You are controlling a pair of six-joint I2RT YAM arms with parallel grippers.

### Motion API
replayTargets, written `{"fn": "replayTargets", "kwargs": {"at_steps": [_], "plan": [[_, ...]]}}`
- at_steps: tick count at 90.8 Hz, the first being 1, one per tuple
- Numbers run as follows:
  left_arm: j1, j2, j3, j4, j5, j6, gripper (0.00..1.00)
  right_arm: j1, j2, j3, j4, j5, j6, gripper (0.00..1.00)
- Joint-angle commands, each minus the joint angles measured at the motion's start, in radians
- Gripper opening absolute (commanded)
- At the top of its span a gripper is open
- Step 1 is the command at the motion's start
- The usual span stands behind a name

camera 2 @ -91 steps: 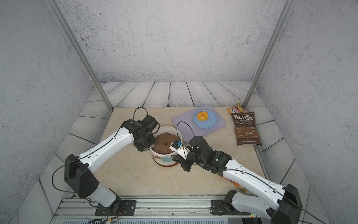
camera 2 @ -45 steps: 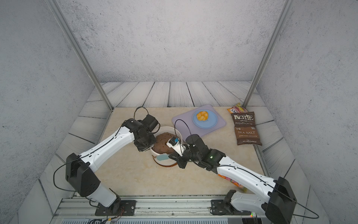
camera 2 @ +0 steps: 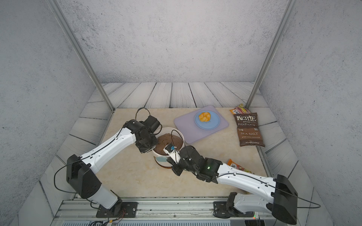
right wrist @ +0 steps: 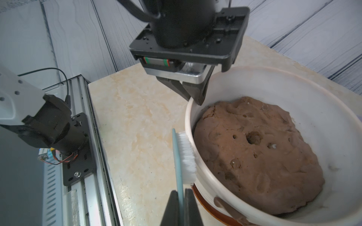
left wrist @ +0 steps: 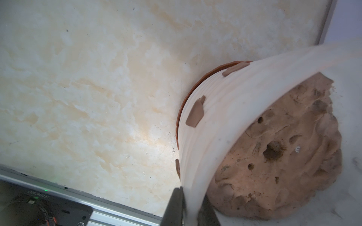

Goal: Scrub the dried mud off the ceramic pot
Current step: Brush off the soil from the pot, then rotate the pot on the tray.

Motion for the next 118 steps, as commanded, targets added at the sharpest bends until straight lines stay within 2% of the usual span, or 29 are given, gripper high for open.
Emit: {"fn": "replayTargets", "kwargs": {"at_steps": [1,15,39,53,72,105,118], "plan": [[-0.001,0.011,-0.016,-0.007,0.016,-0.043,0.02,0.011,0.041,-0.005,0.008,0.171,0.046,0.0],[-0.001,0.001,-0.025,-0.001,0.011,-0.032,0.02,0.02,0.078,-0.013,-0.02,0.173,0.071,0.0],[0.001,0.004,-0.038,0.013,0.003,0.001,0.01,0.02,0.095,-0.045,-0.1,0.096,0.059,0.0],[0.005,0.016,-0.027,0.011,-0.004,0.025,0.02,0.02,0.048,-0.077,-0.124,0.063,0.049,0.0],[0.014,0.042,-0.005,0.009,-0.014,0.061,0.02,0.02,-0.045,-0.091,-0.113,-0.071,0.02,0.0],[0.042,0.064,0.025,0.031,-0.067,0.259,0.01,0.006,-0.066,0.02,-0.219,-0.245,-0.095,0.0],[0.051,0.073,0.034,0.06,-0.07,0.368,0.0,-0.077,-0.096,0.036,-0.212,-0.298,-0.11,0.0]]}}
